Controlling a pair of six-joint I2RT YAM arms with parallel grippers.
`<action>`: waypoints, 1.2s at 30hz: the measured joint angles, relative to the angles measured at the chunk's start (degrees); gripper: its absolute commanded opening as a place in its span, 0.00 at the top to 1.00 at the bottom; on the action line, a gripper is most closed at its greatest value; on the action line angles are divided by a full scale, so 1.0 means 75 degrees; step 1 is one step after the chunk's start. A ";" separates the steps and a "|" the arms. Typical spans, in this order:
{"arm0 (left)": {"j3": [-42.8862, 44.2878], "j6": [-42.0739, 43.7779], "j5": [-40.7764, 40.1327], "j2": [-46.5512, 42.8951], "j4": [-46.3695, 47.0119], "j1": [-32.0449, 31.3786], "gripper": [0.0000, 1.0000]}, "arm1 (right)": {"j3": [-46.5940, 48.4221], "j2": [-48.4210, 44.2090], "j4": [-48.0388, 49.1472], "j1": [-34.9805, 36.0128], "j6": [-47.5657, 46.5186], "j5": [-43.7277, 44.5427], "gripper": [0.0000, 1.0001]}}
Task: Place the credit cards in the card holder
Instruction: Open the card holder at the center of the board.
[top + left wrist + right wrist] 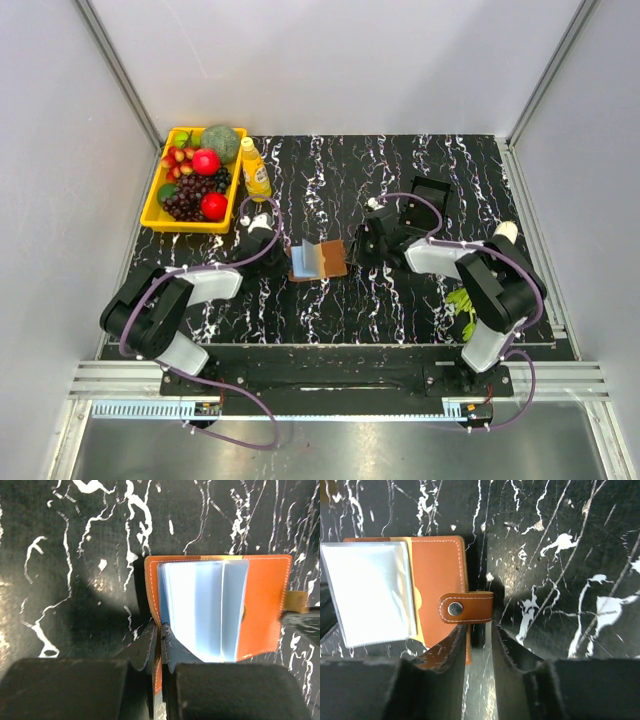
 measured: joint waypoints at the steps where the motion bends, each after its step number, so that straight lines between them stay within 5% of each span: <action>1: 0.0000 0.0052 0.0009 -0.0090 -0.0178 -0.0006 1.00 | 0.0000 -0.0160 -0.0216 -0.0023 -0.0070 -0.0012 0.63; 8: 0.0082 0.0286 0.0061 -0.0370 -0.0889 -0.0003 1.00 | 0.0801 -0.1230 -0.1145 0.0006 -0.0335 -0.0364 0.73; 18: 0.0055 0.0335 0.0239 -0.1017 -0.1641 -0.0003 1.00 | 0.2731 -0.0128 -0.1775 0.1256 -0.0597 -0.0350 0.81; 36: 0.0044 0.0536 0.0507 -0.2022 -0.2451 -0.0047 1.00 | 0.3378 0.0705 -0.2358 0.1699 -0.0752 -0.0326 0.76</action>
